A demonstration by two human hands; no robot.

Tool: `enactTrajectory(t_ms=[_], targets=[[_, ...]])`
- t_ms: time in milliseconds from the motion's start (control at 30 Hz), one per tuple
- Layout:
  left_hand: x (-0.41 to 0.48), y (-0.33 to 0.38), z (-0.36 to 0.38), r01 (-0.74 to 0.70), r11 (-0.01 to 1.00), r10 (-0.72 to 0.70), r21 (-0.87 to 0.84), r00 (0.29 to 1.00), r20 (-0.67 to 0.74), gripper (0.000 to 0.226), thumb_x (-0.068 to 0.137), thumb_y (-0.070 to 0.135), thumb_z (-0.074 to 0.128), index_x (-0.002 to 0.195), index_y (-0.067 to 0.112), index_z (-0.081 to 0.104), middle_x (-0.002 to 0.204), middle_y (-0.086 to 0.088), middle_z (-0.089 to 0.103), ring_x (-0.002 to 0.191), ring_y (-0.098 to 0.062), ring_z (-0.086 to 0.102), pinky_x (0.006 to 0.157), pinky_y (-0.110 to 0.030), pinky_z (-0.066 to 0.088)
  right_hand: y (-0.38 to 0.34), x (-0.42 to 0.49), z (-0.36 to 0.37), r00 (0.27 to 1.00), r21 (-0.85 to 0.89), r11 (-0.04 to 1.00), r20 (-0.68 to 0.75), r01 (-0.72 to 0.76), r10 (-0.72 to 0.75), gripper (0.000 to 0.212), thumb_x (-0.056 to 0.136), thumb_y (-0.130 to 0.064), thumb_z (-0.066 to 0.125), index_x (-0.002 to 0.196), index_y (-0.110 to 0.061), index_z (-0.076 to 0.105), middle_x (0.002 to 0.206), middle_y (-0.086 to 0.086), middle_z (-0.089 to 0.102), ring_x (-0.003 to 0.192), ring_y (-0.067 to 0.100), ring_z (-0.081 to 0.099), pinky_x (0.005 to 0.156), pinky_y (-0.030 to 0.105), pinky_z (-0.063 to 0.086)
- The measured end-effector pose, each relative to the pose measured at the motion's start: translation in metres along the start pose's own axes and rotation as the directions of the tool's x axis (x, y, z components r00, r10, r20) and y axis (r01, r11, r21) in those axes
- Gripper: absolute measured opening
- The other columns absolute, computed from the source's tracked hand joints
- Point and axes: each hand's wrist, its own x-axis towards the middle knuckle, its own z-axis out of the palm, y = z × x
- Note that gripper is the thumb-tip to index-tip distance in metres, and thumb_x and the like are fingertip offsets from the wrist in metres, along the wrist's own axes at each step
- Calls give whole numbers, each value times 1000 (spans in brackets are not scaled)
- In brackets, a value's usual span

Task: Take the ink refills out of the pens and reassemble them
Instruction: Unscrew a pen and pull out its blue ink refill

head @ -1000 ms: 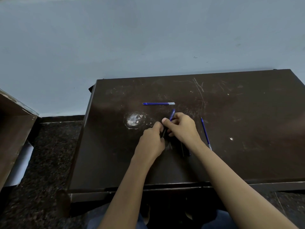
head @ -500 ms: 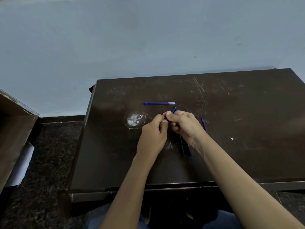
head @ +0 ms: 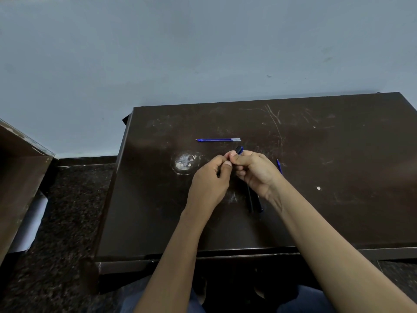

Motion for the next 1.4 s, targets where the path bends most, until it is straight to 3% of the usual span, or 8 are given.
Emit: enactTrajectory(t_ms=[300, 400, 567, 800, 900, 1000, 1100, 1400], targets=[[0, 1, -4, 120, 992, -116, -31, 987, 110, 24, 99, 27, 38, 105, 29, 61, 76, 6, 58, 61, -4, 47, 59, -19, 38, -4, 9, -10, 995, 237, 971, -95, 31, -8, 17, 96, -4, 48, 86, -4, 62, 59, -4, 55, 51, 3, 39, 44, 12, 35], [2, -7, -13, 258, 963, -256, 76, 966, -44, 27, 99, 23, 36, 104, 19, 63, 97, 1, 62, 69, -4, 49, 62, -21, 36, 2, 13, -14, 963, -138, 989, -257, 53, -88, 14, 92, -14, 60, 79, -7, 61, 61, -2, 52, 53, 8, 41, 46, 15, 38], [6, -5, -16, 336, 942, -331, 24, 936, -118, 32, 101, 21, 34, 121, 9, 56, 103, 0, 56, 71, -4, 45, 66, -21, 33, 25, 8, 3, 978, -795, 598, -187, -98, -88, 27, 77, -27, 76, 95, -14, 60, 87, 2, 66, 80, 14, 64, 76, 32, 55], [4, -5, -11, 329, 944, -329, -14, 942, -64, 29, 101, 20, 36, 118, 12, 57, 107, -3, 64, 78, -4, 52, 58, -15, 34, 43, 3, 11, 979, -981, 186, -95, -61, -181, 33, 87, -26, 65, 113, -11, 51, 105, 9, 64, 93, 26, 65, 78, 41, 58], [4, -6, -8, 264, 964, -266, -35, 963, -50, 25, 99, 20, 41, 111, 10, 62, 88, 0, 64, 69, -4, 54, 60, -15, 38, 39, 3, 7, 960, -957, 289, -100, -22, -260, 29, 87, -28, 65, 109, -11, 57, 101, 7, 64, 91, 22, 64, 80, 38, 56], [3, -7, -9, 217, 976, -217, -11, 975, -46, 23, 98, 18, 44, 106, 11, 65, 83, 2, 64, 70, -4, 56, 63, -14, 40, 26, 5, 5, 916, -803, 590, -168, 88, -365, 19, 90, -27, 60, 99, -12, 66, 88, 3, 67, 80, 14, 62, 76, 30, 53], [3, -7, -11, 179, 983, -180, 38, 984, 7, 22, 99, 22, 44, 102, 17, 65, 83, 4, 66, 68, 0, 56, 58, -11, 37, 17, 3, 7, 969, -382, 918, -165, 110, -185, 25, 90, -28, 62, 95, -5, 70, 71, 4, 63, 63, 11, 56, 64, 27, 50], [1, 0, -5, 90, 996, -90, 5, 990, 107, 29, 99, 24, 41, 77, 24, 61, 67, 8, 56, 58, -3, 46, 54, -12, 39, 11, 3, 5, 989, 14, 998, -135, 62, -59, 15, 90, -8, 61, 92, 7, 66, 55, 2, 50, 47, 8, 44, 58, 23, 36]])
